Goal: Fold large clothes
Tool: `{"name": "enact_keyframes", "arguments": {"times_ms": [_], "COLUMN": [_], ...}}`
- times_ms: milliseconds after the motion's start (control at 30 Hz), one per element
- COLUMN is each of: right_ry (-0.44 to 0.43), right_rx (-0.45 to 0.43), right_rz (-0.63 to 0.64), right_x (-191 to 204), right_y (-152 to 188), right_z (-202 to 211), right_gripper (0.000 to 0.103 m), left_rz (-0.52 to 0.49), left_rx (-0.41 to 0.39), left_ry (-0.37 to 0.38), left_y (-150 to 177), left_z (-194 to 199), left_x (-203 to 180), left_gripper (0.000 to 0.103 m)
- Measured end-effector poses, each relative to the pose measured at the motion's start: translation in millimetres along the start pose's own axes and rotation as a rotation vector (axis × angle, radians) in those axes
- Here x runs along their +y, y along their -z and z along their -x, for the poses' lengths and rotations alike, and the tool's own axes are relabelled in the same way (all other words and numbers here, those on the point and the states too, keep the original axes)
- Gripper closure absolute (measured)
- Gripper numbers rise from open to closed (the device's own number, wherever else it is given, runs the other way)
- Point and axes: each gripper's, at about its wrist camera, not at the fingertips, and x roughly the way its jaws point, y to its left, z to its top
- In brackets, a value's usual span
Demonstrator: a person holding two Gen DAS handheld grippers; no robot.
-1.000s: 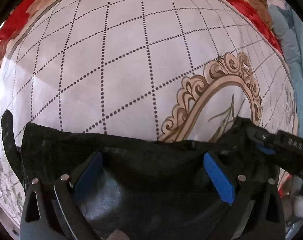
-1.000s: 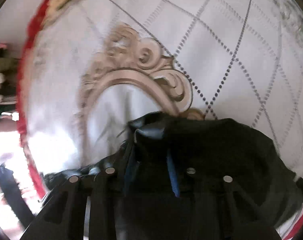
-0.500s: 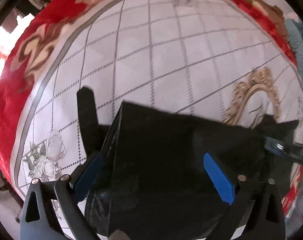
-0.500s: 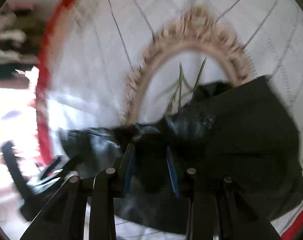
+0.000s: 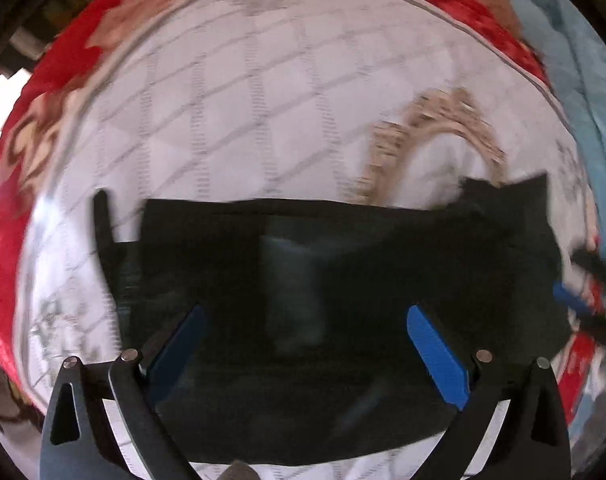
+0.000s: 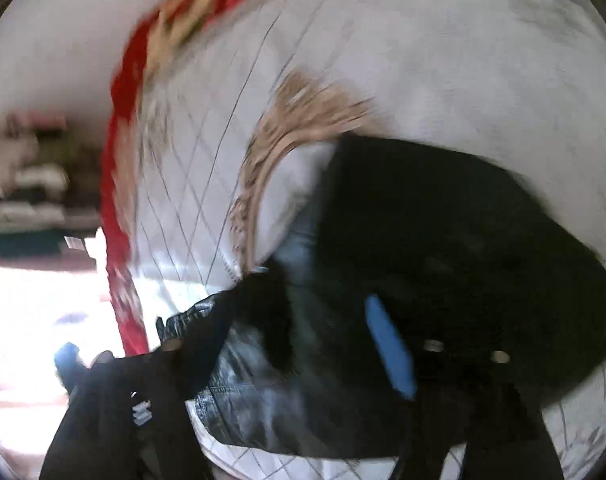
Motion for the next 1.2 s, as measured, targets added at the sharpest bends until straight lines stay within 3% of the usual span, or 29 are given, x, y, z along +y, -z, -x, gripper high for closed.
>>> {"name": "enact_keyframes", "arguments": {"times_ms": [133,200,367,633,867,900,1000,1100,1200], "right_ry": [0.030,0.054,-0.045,-0.323,-0.453,-0.461,-0.482,-0.541,-0.563], "right_rx": [-0.043,-0.042,-0.094,-0.254,-0.245,-0.235,-0.210,-0.248,-0.297], "right_rz": [-0.205,-0.282,-0.437,-0.469,-0.419,-0.416,-0.445,-0.474,-0.451], "right_x": [-104.1,-139.7,-216.2,-246.2,-227.7,-223.8,-220.5,-215.7,-205.3], "right_y": [46.6,63.5,78.7,44.5,20.0,16.7,12.2,21.2,33.0], "right_z": [51.6,51.8,33.3,17.7,-13.2,-16.9,-17.0,3.4,33.5], "right_gripper": [0.026,0.026,0.026,0.023,0.024,0.029,0.076,0.088,0.090], "left_rz": [-0.058,-0.090,-0.163,-0.195,-0.208,-0.213,-0.226,-0.226,-0.259], "left_rx": [0.000,0.000,0.007,0.036,0.050,0.047,0.030,0.049,0.062], "left_ry": [0.021,0.001,-0.071,-0.133,-0.146,-0.147,-0.153,-0.140,-0.098], "left_y": [3.2,6.0,19.2,25.8,22.2,23.0,15.5,7.4,3.6], "left_z": [-8.1,-14.1,-26.2,-55.3,-70.1,-70.3,-77.4,-80.9,-82.2], "left_x": [-43.5,-63.9,-98.0,-121.9,-128.2,-128.3,-136.5,-142.1,-155.1], "left_gripper": [0.000,0.000,0.000,0.000,0.000,0.000,0.000,0.000,0.000]}}
